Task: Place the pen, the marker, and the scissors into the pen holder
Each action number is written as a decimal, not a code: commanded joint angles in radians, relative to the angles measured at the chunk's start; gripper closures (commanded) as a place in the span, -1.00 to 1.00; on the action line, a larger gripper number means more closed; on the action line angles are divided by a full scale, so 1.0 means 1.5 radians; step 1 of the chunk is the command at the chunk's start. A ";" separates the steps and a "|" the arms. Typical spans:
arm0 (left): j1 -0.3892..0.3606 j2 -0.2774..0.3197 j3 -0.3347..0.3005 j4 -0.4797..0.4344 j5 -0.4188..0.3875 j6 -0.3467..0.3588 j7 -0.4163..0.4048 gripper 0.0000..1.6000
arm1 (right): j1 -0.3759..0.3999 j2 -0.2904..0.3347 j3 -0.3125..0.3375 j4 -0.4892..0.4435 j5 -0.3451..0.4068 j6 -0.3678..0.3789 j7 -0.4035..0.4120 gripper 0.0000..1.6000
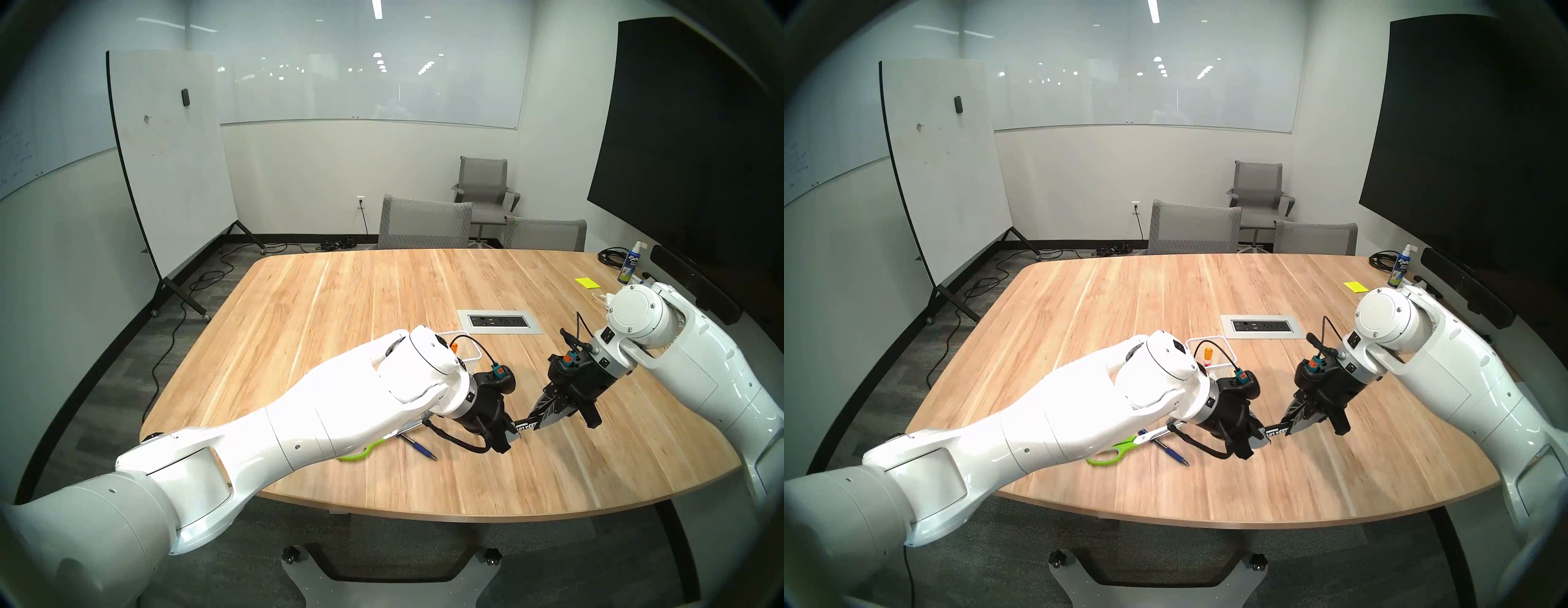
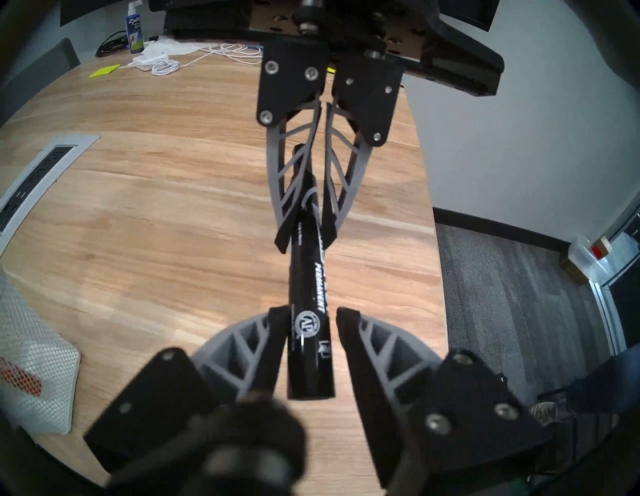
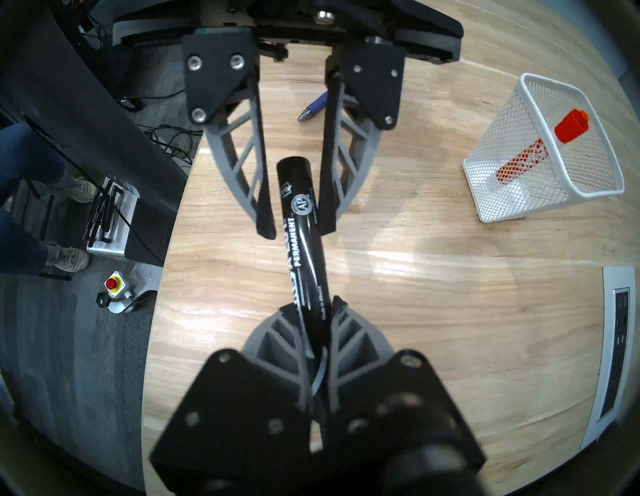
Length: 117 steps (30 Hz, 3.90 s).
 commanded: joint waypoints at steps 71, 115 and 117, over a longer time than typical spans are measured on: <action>0.171 0.111 -0.079 -0.252 -0.007 -0.061 0.218 1.00 | 0.181 -0.068 -0.003 0.214 0.098 0.072 -0.002 -0.22; 0.297 0.172 -0.139 -0.350 -0.027 -0.168 0.359 1.00 | 0.186 -0.013 -0.034 0.212 0.194 0.050 -0.002 1.00; 0.296 0.168 -0.140 -0.346 -0.029 -0.171 0.361 1.00 | 0.185 -0.011 -0.035 0.210 0.198 0.050 -0.002 1.00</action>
